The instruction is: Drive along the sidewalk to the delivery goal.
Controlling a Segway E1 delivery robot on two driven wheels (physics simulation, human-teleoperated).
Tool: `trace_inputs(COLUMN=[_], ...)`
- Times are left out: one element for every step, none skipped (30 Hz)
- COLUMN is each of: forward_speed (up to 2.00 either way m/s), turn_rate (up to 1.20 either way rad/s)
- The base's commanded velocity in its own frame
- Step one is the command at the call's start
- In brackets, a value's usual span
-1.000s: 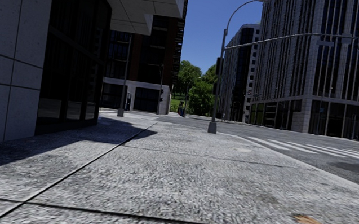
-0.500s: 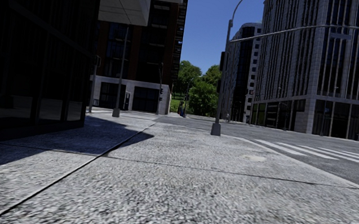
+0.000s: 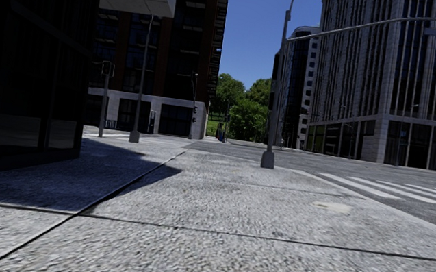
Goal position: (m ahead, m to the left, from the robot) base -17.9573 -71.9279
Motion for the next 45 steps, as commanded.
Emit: trace_inputs(forward_speed=[2.0,2.0,2.0,2.0,2.0,2.0,2.0,2.0,2.0,2.0,2.0,2.0,2.0,2.0,2.0,2.0,2.0,2.0,2.0,2.0,2.0,2.0,2.0,2.0,2.0,2.0,2.0,2.0,2.0,2.0,2.0,2.0,2.0,2.0,2.0,2.0,2.0,2.0,2.0,2.0,2.0,2.0,2.0,2.0,2.0], turn_rate=[0.0,0.0,0.0,0.0,0.0,0.0,0.0,0.0,0.0,0.0,0.0,0.0,0.0,0.0,0.0,0.0,0.0,0.0,0.0,0.0,0.0,0.0,0.0,0.0,0.0,0.0,-0.02,-0.07,-0.24,-0.37,-0.37,-0.55,-0.66,-0.69,-0.69,-0.69,-0.69,-0.69,-0.69,-0.69,-0.69,-0.69,-0.69,-0.69,-0.69])
